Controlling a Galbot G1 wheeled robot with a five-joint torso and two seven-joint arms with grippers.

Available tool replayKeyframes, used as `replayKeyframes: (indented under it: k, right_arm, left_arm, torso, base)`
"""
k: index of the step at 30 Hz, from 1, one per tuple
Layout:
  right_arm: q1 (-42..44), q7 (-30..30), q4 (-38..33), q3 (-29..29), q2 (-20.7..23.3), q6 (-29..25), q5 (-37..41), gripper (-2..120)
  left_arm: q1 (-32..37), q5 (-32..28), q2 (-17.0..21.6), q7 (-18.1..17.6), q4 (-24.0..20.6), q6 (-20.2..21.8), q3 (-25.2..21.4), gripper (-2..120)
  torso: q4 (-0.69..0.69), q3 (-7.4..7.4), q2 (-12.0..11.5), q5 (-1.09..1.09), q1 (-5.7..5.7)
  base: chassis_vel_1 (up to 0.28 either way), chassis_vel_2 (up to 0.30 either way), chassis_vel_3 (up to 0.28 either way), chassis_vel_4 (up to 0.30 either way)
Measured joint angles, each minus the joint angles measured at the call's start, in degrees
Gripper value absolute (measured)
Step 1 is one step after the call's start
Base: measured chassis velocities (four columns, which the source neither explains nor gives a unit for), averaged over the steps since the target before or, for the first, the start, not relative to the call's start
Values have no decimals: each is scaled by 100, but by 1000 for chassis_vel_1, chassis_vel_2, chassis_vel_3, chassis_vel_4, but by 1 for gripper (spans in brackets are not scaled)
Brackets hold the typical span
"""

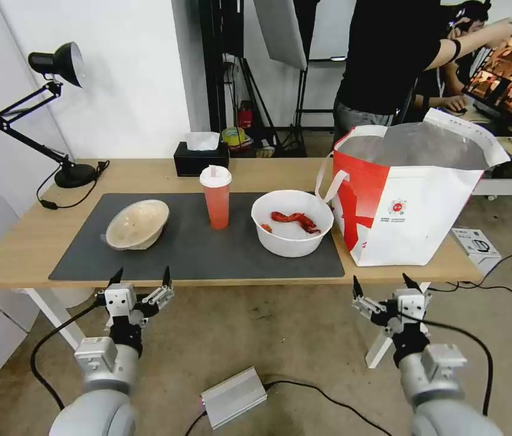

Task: Pick up the trash from the table and place it into the takeout bag.

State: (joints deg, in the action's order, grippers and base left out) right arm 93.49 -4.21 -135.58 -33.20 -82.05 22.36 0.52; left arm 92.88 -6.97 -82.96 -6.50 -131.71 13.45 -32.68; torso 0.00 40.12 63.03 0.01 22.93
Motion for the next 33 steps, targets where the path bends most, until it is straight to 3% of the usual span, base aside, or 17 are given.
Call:
replayKeyframes:
  k: [5,8,33]
  right_arm:
    - [-275,-210,-117,-19,187,614,189,100]
    - [-320,-276,-159,-7,254,709,310,100]
    - [-632,-546,-272,-16,845,689,1134,100]
  left_arm:
    - [59,82,55,13,41,-106,16,100]
    - [140,134,104,53,43,-168,36,100]
    - [913,645,187,192,139,-916,89,100]
  torso:
    - [0,0,-1,-1,0]
    - [1,-1,0,-1,0]
    - [0,-1,0,-1,-1]
  base:
    - [0,0,0,0]
    - [0,0,0,0]
    - [0,0,0,0]
